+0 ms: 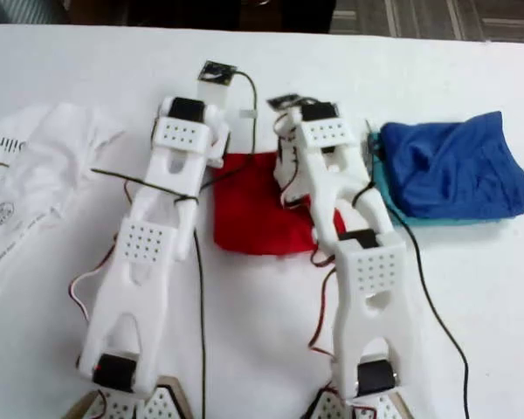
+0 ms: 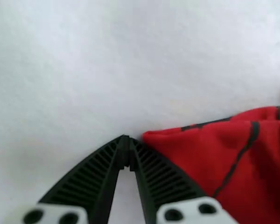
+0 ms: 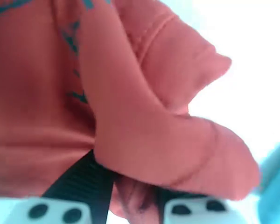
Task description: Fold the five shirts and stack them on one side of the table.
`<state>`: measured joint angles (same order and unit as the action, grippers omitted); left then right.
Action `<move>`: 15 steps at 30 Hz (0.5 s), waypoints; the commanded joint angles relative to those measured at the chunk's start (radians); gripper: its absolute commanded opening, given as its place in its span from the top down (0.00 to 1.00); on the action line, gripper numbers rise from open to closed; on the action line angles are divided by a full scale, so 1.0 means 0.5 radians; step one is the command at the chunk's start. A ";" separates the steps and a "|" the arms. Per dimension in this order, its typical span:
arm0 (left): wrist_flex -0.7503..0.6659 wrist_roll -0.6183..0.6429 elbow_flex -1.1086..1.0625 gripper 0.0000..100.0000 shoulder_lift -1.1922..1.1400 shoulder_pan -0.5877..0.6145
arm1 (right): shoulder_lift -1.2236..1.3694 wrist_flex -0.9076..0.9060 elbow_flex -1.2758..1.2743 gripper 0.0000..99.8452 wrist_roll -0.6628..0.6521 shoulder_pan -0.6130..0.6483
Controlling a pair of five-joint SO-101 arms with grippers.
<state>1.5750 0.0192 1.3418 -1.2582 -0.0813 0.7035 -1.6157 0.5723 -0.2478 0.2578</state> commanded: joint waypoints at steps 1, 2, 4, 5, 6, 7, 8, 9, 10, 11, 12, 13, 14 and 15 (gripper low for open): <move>-0.028 0.015 0.038 0.97 0.009 0.015 | -0.287 -0.032 0.046 0.98 -0.101 -0.121; -0.028 0.015 0.038 0.97 0.009 0.015 | -0.311 -0.054 0.055 0.98 -0.132 -0.158; -0.028 0.021 0.038 0.97 0.009 0.018 | -0.358 -0.084 0.058 0.98 -0.206 -0.226; -0.028 0.049 0.038 0.97 0.009 0.025 | -0.373 -0.109 0.061 0.98 -0.245 -0.259; -0.028 0.092 0.041 0.97 0.009 0.040 | -0.394 -0.127 0.061 0.98 -0.282 -0.287; -0.028 0.144 0.044 0.97 0.009 0.058 | -0.413 -0.149 0.061 0.98 -0.322 -0.318; -0.028 0.199 0.044 0.97 0.009 0.080 | -0.437 -0.167 0.061 0.98 -0.356 -0.342; -0.028 0.242 0.048 0.97 0.009 0.095 | -0.468 -0.183 0.061 0.98 -0.390 -0.367; -0.028 0.276 0.048 0.97 0.009 0.101 | -0.508 -0.192 0.061 0.98 -0.427 -0.391; -0.028 0.279 0.048 0.97 0.009 0.101 | -0.551 -0.192 0.061 0.98 -0.454 -0.413; -0.031 0.270 0.048 0.97 0.009 0.092 | -0.597 -0.192 0.061 0.98 -0.479 -0.434; -0.031 0.258 0.048 0.97 0.009 0.089 | -0.640 -0.192 0.061 0.98 -0.500 -0.453; -0.034 0.255 0.048 0.97 0.009 0.089 | -0.686 -0.192 0.061 0.98 -0.512 -0.462; -0.034 0.255 0.048 0.97 0.009 0.089 | -0.732 -0.195 0.061 0.98 -0.512 -0.477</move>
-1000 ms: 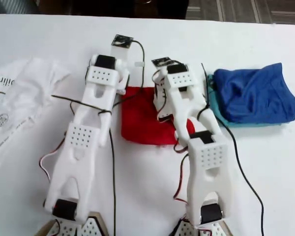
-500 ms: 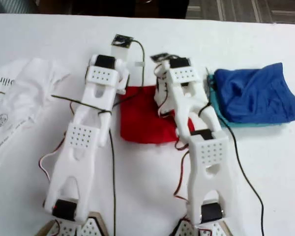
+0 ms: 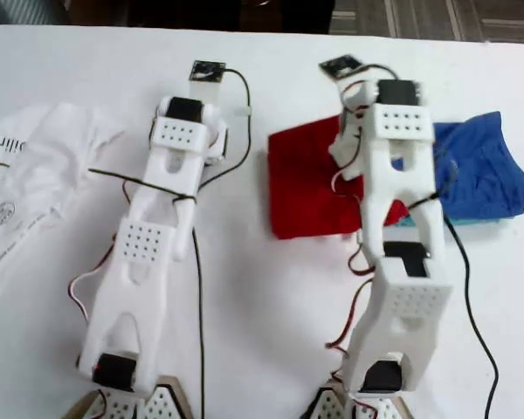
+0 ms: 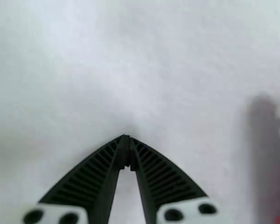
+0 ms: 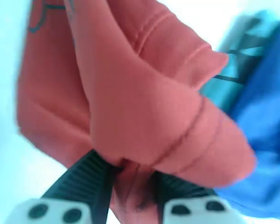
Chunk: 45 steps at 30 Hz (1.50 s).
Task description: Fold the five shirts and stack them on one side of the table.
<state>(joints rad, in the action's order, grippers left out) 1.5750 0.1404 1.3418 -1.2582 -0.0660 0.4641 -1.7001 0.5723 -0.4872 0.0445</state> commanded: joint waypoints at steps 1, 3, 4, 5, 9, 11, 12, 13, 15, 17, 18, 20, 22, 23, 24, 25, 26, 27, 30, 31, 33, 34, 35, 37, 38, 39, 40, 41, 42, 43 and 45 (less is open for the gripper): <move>-0.034 0.015 0.048 0.97 0.009 0.058 | -0.296 -0.026 0.061 0.98 -0.034 -0.063; -0.034 0.015 0.048 0.97 0.009 0.058 | -0.385 -0.029 0.061 0.98 -0.034 -0.081; -0.034 0.015 0.048 0.97 0.009 0.058 | -0.431 -0.035 0.061 0.98 -0.034 -0.091; -0.034 0.015 0.048 0.97 0.009 0.058 | -0.471 -0.038 0.061 0.98 -0.034 -0.097; -0.037 0.015 0.048 0.97 0.009 0.055 | -0.591 -0.038 0.064 0.98 -0.086 -0.161; -0.037 0.015 0.048 0.97 0.009 0.055 | -0.634 -0.038 0.064 0.98 -0.150 -0.207; -0.037 0.015 0.048 0.97 0.009 0.055 | -0.652 -0.038 0.064 0.98 -0.172 -0.232; -0.037 0.015 0.048 0.97 0.009 0.055 | -0.664 -0.038 0.064 0.98 -0.196 -0.256; -0.040 0.015 0.048 0.97 0.009 0.055 | -0.683 -0.038 0.064 0.98 -0.273 -0.311; -0.040 0.015 0.048 0.97 0.009 0.055 | -0.686 -0.048 0.064 0.98 -0.362 -0.397; -0.040 0.015 0.048 0.97 0.009 0.055 | -0.683 -0.069 0.064 0.98 -0.417 -0.446; -0.040 0.015 0.044 0.97 0.009 0.055 | -0.674 -0.087 0.064 0.98 -0.528 -0.548; -0.043 0.015 0.044 0.97 0.009 0.055 | -0.674 -0.084 0.064 0.98 -0.644 -0.643; -0.043 0.015 0.044 0.97 0.009 0.055 | -0.674 -0.081 0.064 0.98 -0.712 -0.677; -0.043 0.015 0.044 0.97 0.009 0.055 | -0.674 -0.081 0.064 0.98 -0.776 -0.707; -0.043 0.015 0.044 0.97 0.009 0.055 | -0.671 -0.078 0.064 0.98 -0.829 -0.732; -0.043 0.015 0.044 0.97 0.009 0.055 | -0.667 -0.066 0.061 0.98 -0.868 -0.756; -0.043 0.015 0.044 0.97 0.009 0.055 | -0.661 -0.048 0.058 0.98 -0.887 -0.787; -0.043 0.018 0.041 0.97 0.009 0.055 | -0.569 0.017 0.068 0.98 -0.933 -0.882; -0.043 0.021 0.041 0.97 0.009 0.055 | -0.520 0.038 0.068 0.98 -0.951 -0.910; -0.040 0.021 0.041 0.97 0.009 0.055 | -0.404 0.087 0.110 0.98 -0.967 -0.959; -0.040 0.021 0.041 0.97 0.009 0.055 | -0.342 0.109 0.157 0.98 -0.967 -0.977; -0.040 0.021 0.041 0.97 0.009 0.055 | -0.272 0.124 0.221 0.98 -0.967 -0.990; -0.040 0.021 0.041 0.97 0.009 0.055 | -0.130 0.133 0.387 0.98 -0.967 -0.999; -0.040 0.021 0.041 0.97 0.009 0.055 | -0.051 0.137 0.482 0.98 -0.967 -0.999; -0.040 0.021 0.041 0.97 0.009 0.055 | 0.029 0.137 0.577 0.98 -0.967 -0.999; -0.040 0.021 0.041 0.97 0.009 0.055 | 0.112 0.137 0.687 0.98 -0.967 -0.999; -0.040 0.021 0.041 0.97 0.009 0.055 | 0.195 0.137 0.789 0.98 -0.967 -0.996; -0.040 0.021 0.041 0.97 0.009 0.055 | 0.284 0.133 0.890 0.98 -0.970 -0.996; -0.040 0.021 0.041 0.97 0.009 0.055 | 0.373 0.133 0.985 0.98 -0.970 -0.996; -0.040 0.021 0.038 0.97 0.009 0.055 | 0.539 0.124 1.148 0.98 -0.985 -0.999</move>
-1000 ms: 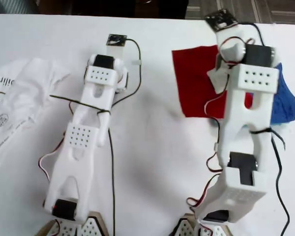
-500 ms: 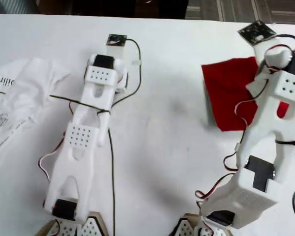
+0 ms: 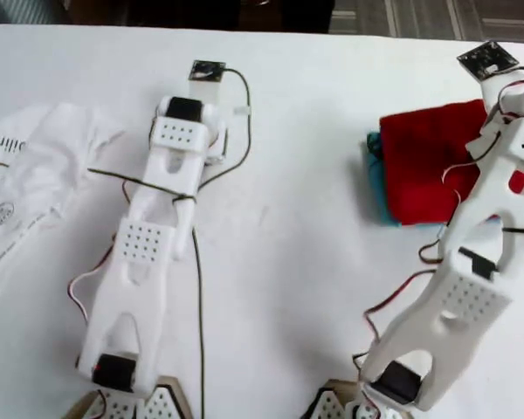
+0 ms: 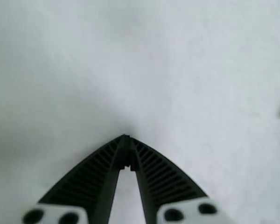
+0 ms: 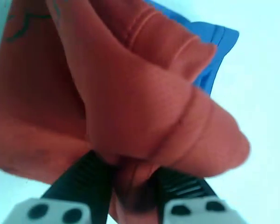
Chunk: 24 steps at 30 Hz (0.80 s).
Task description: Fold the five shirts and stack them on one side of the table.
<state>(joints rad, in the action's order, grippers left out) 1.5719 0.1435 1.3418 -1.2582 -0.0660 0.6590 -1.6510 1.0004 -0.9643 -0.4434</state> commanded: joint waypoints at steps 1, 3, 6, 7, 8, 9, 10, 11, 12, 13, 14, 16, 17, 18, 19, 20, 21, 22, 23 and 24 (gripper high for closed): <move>-0.034 0.015 0.038 0.97 0.009 0.055 | 0.222 0.023 0.362 0.98 -0.061 -0.023; -0.034 0.015 0.038 0.97 0.009 0.055 | 0.345 0.023 0.488 0.98 -0.086 -0.023; -0.034 0.015 0.038 0.97 0.009 0.055 | 0.465 0.020 0.638 0.97 -0.086 -0.026; -0.034 0.015 0.038 0.97 0.009 0.055 | 0.489 0.020 0.675 0.94 -0.086 -0.032; -0.037 0.015 0.038 0.97 0.009 0.055 | 0.508 0.020 0.703 0.90 -0.083 -0.032; -0.037 0.015 0.038 0.97 0.009 0.055 | 0.523 0.020 0.724 0.85 -0.083 -0.032; -0.037 0.015 0.038 0.97 0.009 0.055 | 0.532 0.023 0.736 0.80 -0.083 -0.032; -0.037 0.015 0.038 0.97 0.009 0.055 | 0.535 0.029 0.746 0.76 -0.083 -0.035; -0.037 0.015 0.038 0.97 0.009 0.055 | 0.532 0.035 0.746 0.72 -0.083 -0.035; -0.037 0.015 0.038 0.97 0.009 0.055 | 0.529 0.044 0.752 0.69 -0.083 -0.038; -0.037 0.015 0.038 0.97 0.009 0.055 | 0.529 0.057 0.773 0.69 -0.080 -0.048; -0.034 0.015 0.038 0.97 0.009 0.055 | 0.529 0.066 0.838 0.69 -0.068 -0.057; -0.034 0.015 0.038 0.97 0.009 0.055 | 0.529 0.063 0.878 0.69 -0.031 -0.069; -0.034 0.015 0.038 0.97 0.009 0.055 | 0.529 0.063 0.914 0.70 0.031 -0.081; -0.034 0.015 0.038 0.97 0.009 0.055 | 0.529 0.075 0.964 0.70 0.086 -0.091; -0.034 0.015 0.038 0.97 0.009 0.055 | 0.535 0.097 1.010 0.70 0.138 -0.094; -0.034 0.015 0.038 0.97 0.009 0.055 | 0.539 0.118 1.049 0.70 0.212 -0.109; -0.034 0.015 0.038 0.97 0.009 0.052 | 0.542 0.140 1.077 0.70 0.304 -0.112; -0.037 0.015 0.038 0.97 0.009 0.046 | 0.542 0.152 1.089 0.71 0.411 -0.109; -0.037 0.009 0.038 0.97 0.009 0.037 | 0.545 0.152 1.096 0.74 0.503 -0.097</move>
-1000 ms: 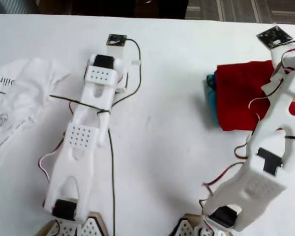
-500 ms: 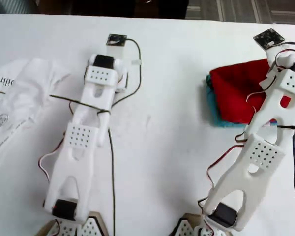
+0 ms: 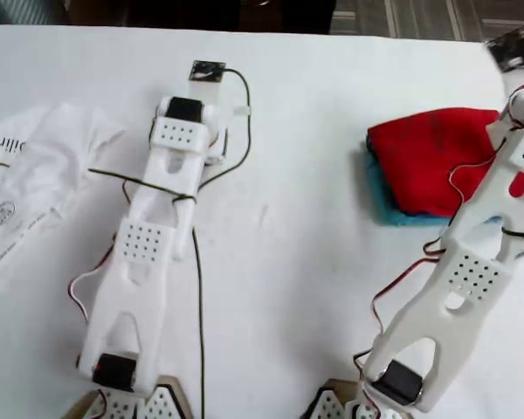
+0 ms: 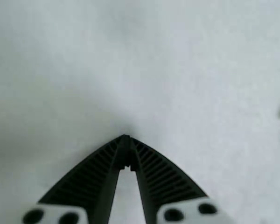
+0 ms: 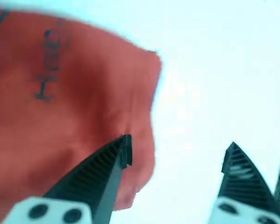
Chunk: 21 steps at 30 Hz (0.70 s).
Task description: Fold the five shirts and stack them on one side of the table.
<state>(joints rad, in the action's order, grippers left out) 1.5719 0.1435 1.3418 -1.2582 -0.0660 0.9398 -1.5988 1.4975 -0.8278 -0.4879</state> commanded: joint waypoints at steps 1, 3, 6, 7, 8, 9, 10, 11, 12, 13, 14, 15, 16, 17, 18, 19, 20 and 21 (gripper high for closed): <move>-0.037 0.009 0.038 0.97 0.009 0.034 | -0.017 0.048 0.101 0.80 0.301 0.020; -0.040 0.009 0.038 0.97 0.009 0.034 | -0.014 0.057 0.101 0.98 0.377 0.075; -0.040 0.009 0.038 0.97 0.009 0.034 | 0.014 0.057 0.080 0.95 0.402 0.180; -0.040 0.009 0.038 0.97 0.009 0.034 | 0.041 0.066 0.077 0.97 0.396 0.213; -0.037 0.009 0.035 0.97 0.009 0.034 | 0.078 0.087 0.055 0.99 0.399 0.244; -0.034 0.009 0.035 0.97 0.009 0.034 | 0.124 0.106 0.055 0.98 0.399 0.262; -0.031 0.009 0.035 0.97 0.009 0.034 | 0.183 0.140 0.055 0.97 0.399 0.272; -0.031 0.009 0.035 0.97 0.009 0.034 | 0.247 0.183 0.058 0.97 0.399 0.278; -0.031 0.009 0.035 0.97 0.009 0.037 | 0.321 0.226 0.058 0.97 0.399 0.278; -0.031 0.009 0.035 0.97 0.009 0.037 | 0.394 0.265 0.068 0.97 0.399 0.275; -0.031 0.009 0.035 0.97 0.009 0.037 | 0.465 0.299 0.077 0.97 0.399 0.275; -0.031 0.009 0.035 0.97 0.009 0.037 | 0.520 0.327 0.077 0.97 0.399 0.272; -0.031 0.009 0.035 0.97 0.009 0.037 | 0.572 0.345 0.080 0.97 0.399 0.272; -0.031 0.009 0.035 0.97 0.009 0.040 | 0.603 0.348 0.092 0.97 0.399 0.272; -0.031 0.009 0.038 0.97 0.009 0.040 | 0.624 0.336 0.114 0.97 0.399 0.272; -0.028 0.009 0.044 0.97 0.009 0.040 | 0.631 0.333 0.138 0.97 0.399 0.272; -0.025 0.006 0.048 0.97 0.009 0.040 | 0.628 0.318 0.172 0.97 0.399 0.272; -0.003 0.006 0.051 0.97 0.025 0.043 | 0.615 0.299 0.233 0.97 0.399 0.272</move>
<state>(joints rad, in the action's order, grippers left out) 1.5719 0.1435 1.3418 -1.2582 -0.0660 1.2620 -1.4423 1.5390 -0.6345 -0.3590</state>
